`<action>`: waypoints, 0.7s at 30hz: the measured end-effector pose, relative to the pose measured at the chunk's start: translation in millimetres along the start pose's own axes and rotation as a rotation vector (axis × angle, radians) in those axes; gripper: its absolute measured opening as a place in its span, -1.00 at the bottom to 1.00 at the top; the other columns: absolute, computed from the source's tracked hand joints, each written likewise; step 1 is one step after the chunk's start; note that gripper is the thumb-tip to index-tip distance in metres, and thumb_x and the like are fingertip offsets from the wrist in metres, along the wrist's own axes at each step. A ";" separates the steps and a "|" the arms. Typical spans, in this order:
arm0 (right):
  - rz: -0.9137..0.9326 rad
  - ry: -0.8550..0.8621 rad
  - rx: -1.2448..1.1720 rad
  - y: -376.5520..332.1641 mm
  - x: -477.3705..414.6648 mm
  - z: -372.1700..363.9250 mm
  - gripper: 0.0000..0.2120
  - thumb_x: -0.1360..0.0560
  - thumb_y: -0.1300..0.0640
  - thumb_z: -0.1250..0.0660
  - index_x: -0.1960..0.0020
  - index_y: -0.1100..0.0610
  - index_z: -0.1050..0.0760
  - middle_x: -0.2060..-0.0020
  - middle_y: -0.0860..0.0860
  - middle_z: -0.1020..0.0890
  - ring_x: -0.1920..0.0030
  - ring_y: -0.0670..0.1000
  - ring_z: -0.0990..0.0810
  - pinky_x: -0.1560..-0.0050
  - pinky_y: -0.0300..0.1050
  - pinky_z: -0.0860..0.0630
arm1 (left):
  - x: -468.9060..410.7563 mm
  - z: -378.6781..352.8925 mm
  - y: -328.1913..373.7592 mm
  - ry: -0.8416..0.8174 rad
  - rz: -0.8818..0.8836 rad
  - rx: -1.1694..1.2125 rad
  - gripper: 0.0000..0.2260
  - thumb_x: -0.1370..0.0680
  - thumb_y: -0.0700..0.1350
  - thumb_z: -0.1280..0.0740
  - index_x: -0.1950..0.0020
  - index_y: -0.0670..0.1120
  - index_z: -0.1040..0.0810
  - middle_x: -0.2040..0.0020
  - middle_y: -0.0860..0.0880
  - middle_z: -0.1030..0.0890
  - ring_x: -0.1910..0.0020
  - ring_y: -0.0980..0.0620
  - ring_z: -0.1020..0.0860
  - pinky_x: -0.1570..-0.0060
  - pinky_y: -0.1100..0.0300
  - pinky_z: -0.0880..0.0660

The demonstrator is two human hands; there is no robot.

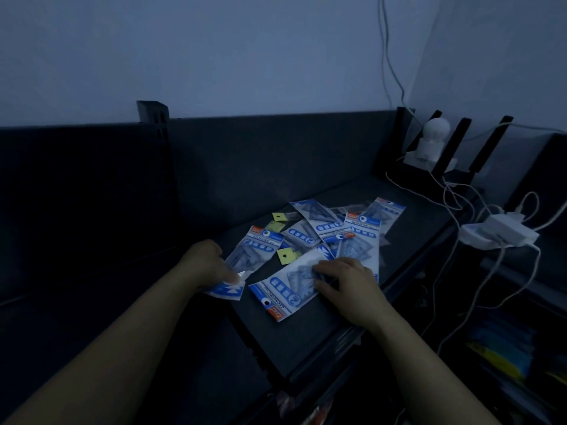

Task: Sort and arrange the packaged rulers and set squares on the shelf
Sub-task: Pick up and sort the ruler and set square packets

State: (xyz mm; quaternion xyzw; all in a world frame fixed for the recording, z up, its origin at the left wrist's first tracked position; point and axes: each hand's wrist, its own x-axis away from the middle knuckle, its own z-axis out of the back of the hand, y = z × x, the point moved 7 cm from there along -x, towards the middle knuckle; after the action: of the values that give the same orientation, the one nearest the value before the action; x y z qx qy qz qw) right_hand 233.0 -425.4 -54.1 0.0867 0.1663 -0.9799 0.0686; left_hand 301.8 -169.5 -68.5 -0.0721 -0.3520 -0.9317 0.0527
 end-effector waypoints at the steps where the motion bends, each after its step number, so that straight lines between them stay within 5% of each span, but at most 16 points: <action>1: 0.002 -0.001 0.005 -0.4 0.4 -0.5 -0.67 -0.56 -0.09 -0.22 -0.31 -0.11 -0.45 -0.29 -0.17 -0.49 -0.36 -0.04 -0.27 -0.28 -0.02 -0.21 | 0.8 0.1 -0.2 -0.018 -0.001 -0.017 -0.41 -0.25 -0.16 -0.61 -0.22 -0.23 -0.50 -0.19 -0.18 -0.57 -0.12 -0.10 -0.56 -0.04 0.15 -0.47; 5: 0.016 0.050 0.022 -1.1 3.5 -0.5 -0.61 -0.54 -0.14 -0.24 -0.34 -0.12 -0.42 -0.31 -0.20 -0.47 -0.36 -0.05 -0.29 -0.28 -0.07 -0.19 | 3.8 -0.2 0.7 -0.060 -0.025 0.071 -0.67 -0.37 -0.19 -0.53 -0.08 -0.24 -0.61 -0.02 -0.15 -0.64 0.10 -0.03 -0.59 0.12 0.19 -0.46; 10: -0.186 0.163 0.087 12.0 5.1 0.2 -0.40 -0.55 -0.18 -0.16 -0.49 0.08 -0.21 -0.47 0.03 -0.29 -0.47 0.07 -0.17 -0.46 -0.03 -0.03 | 16.5 -4.6 12.6 -0.139 -0.026 0.455 -0.81 -0.53 -0.30 -0.33 -0.13 -0.30 -0.58 0.15 -0.15 -0.65 0.20 -0.06 -0.61 0.14 0.16 -0.54; 13: -0.161 0.100 0.132 9.1 2.1 -3.5 -0.53 -0.59 -0.10 -0.10 -0.44 0.06 -0.29 -0.45 0.01 -0.32 -0.44 0.04 -0.24 -0.46 -0.04 -0.04 | 29.9 -19.0 33.3 -0.183 -0.126 0.350 -0.83 -0.51 -0.21 -0.38 -0.05 -0.25 -0.62 0.15 -0.12 -0.68 0.29 0.07 -0.61 0.28 0.25 -0.53; 16: -0.080 0.106 0.048 3.1 1.9 -0.5 -0.66 -0.60 0.03 -0.14 -0.35 0.01 -0.42 -0.37 -0.08 -0.43 -0.36 -0.01 -0.35 -0.38 -0.08 -0.17 | 38.2 -32.7 46.5 -0.170 -0.158 0.171 -0.59 -0.27 0.03 -0.47 0.01 -0.21 -0.63 0.02 -0.14 -0.66 0.11 -0.03 -0.63 0.09 0.06 -0.58; 21: -0.025 0.095 -0.074 5.7 1.8 -2.5 -0.66 -0.54 0.29 -0.16 -0.21 0.07 -0.57 -0.26 -0.09 -0.54 -0.29 0.00 -0.43 -0.28 -0.15 -0.37 | 44.6 -39.9 52.0 -0.137 -0.127 0.163 -0.60 -0.30 -0.04 -0.58 -0.04 -0.16 -0.58 0.02 -0.05 -0.63 0.07 0.02 -0.61 0.09 0.16 -0.57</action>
State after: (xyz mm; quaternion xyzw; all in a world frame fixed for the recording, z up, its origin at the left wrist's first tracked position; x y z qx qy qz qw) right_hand 232.5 -430.0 -58.6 0.1285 0.2067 -0.9686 0.0513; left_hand 261.8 -236.9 -56.8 -0.1086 -0.4333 -0.8943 -0.0249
